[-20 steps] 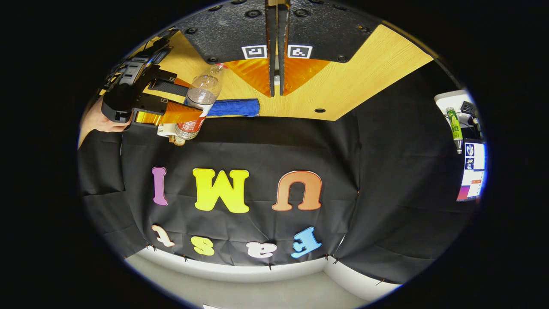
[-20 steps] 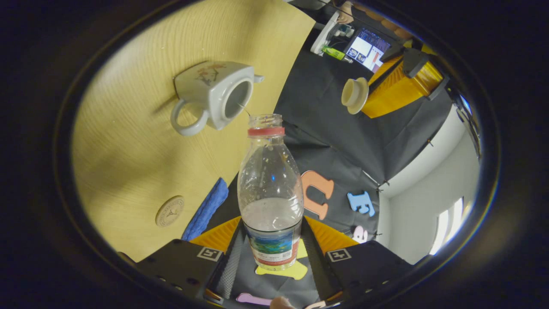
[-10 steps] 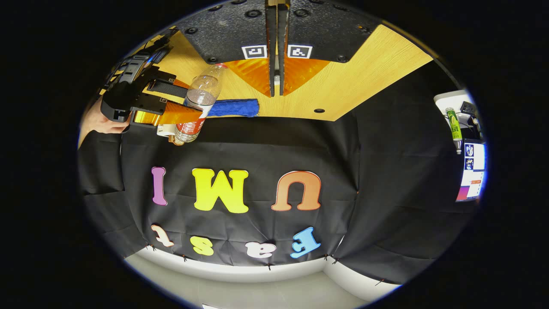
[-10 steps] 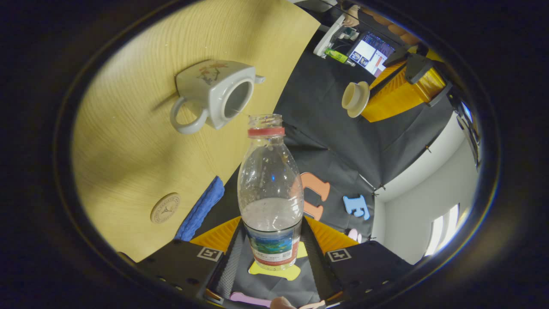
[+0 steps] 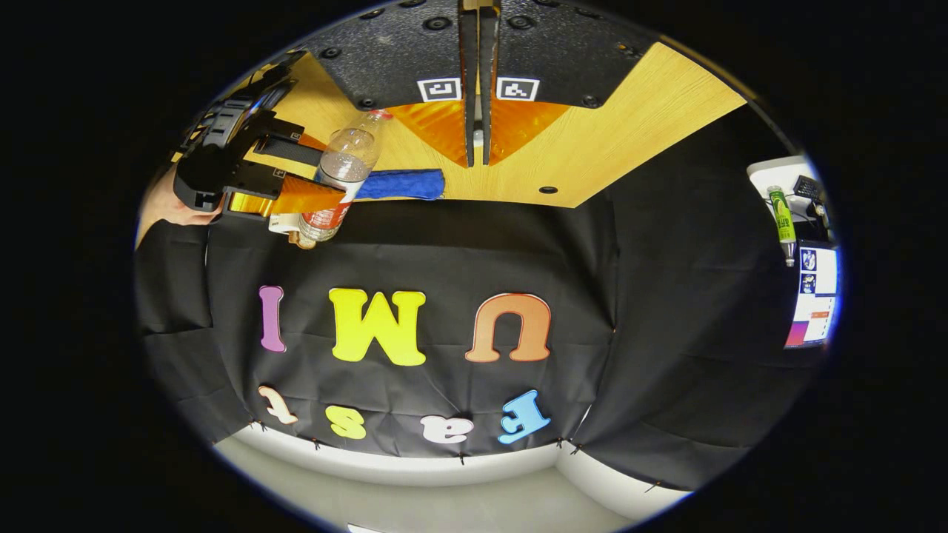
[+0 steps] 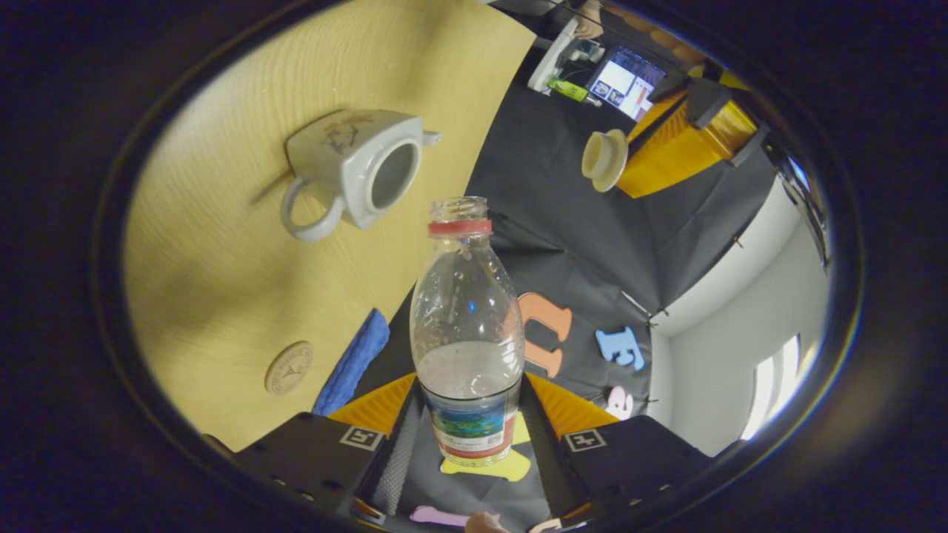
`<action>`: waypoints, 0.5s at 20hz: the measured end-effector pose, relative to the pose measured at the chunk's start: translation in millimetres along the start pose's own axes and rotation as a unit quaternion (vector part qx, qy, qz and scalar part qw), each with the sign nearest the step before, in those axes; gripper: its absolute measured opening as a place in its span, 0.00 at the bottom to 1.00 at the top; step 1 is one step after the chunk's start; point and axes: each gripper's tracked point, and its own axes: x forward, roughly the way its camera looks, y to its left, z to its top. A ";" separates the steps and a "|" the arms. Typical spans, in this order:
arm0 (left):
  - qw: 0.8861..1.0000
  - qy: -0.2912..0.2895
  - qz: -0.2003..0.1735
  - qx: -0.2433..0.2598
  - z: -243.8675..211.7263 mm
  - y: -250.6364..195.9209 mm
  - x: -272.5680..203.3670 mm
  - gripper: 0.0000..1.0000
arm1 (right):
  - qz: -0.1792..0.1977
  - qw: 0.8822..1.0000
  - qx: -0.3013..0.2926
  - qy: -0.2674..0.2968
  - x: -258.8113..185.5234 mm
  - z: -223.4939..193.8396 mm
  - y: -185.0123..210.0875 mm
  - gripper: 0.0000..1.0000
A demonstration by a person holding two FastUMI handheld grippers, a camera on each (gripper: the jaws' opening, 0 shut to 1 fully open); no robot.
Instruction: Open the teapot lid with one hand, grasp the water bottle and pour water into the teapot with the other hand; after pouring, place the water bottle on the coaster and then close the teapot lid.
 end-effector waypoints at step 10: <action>1.000 -0.007 0.012 0.001 6.7 4.5 -3.5 0.03 | 0.158 0.879 0.448 0.045 -17.3 3.6 52.1 0.75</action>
